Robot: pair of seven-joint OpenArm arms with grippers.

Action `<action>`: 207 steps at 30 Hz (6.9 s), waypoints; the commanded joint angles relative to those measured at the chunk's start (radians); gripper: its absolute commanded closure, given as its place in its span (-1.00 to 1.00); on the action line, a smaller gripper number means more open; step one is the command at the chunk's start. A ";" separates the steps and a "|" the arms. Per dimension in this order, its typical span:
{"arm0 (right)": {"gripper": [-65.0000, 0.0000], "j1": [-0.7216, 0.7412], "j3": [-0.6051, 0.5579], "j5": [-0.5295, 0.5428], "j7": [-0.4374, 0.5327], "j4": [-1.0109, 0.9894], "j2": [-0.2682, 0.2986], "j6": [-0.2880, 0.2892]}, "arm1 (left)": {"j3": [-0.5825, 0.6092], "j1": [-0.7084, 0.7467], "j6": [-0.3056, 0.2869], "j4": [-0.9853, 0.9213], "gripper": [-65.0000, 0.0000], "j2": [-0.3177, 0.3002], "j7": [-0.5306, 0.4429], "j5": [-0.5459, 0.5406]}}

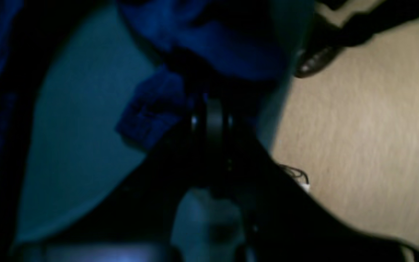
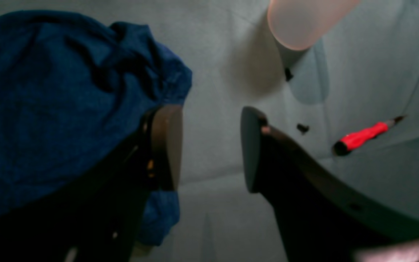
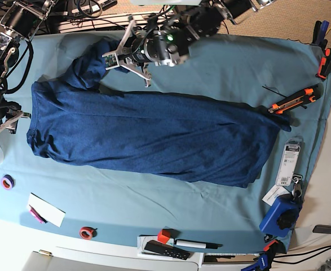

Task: Layout the t-shirt on the table in an organized manner, then fold the t-shirt properly
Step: 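Move the left gripper to the bunched sleeve and grasp it, then pull the sleeve fabric across the t-shirt toward the left arm, then lower the fabric onto the t-shirt and open the left gripper, then release the t-shirt end from the right gripper and raise it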

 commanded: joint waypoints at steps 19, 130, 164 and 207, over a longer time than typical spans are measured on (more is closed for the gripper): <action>0.19 0.013 0.005 0.003 0.026 0.016 0.024 -0.004 | 0.004 0.006 -0.076 0.541 1.00 -0.173 0.047 -0.185; 0.68 -0.091 0.004 0.100 0.086 -0.492 -0.054 0.025 | -1.072 -0.252 0.005 0.206 1.00 -0.480 -0.168 -0.359; 0.68 -0.078 0.004 0.100 0.086 -0.492 -0.054 0.026 | -1.072 -0.196 -0.146 0.135 0.42 -0.482 0.107 -0.518; 0.29 -0.191 0.631 1.059 -0.229 -0.283 -0.315 0.193 | -1.078 -0.179 -0.100 0.135 0.03 -0.703 0.053 -0.490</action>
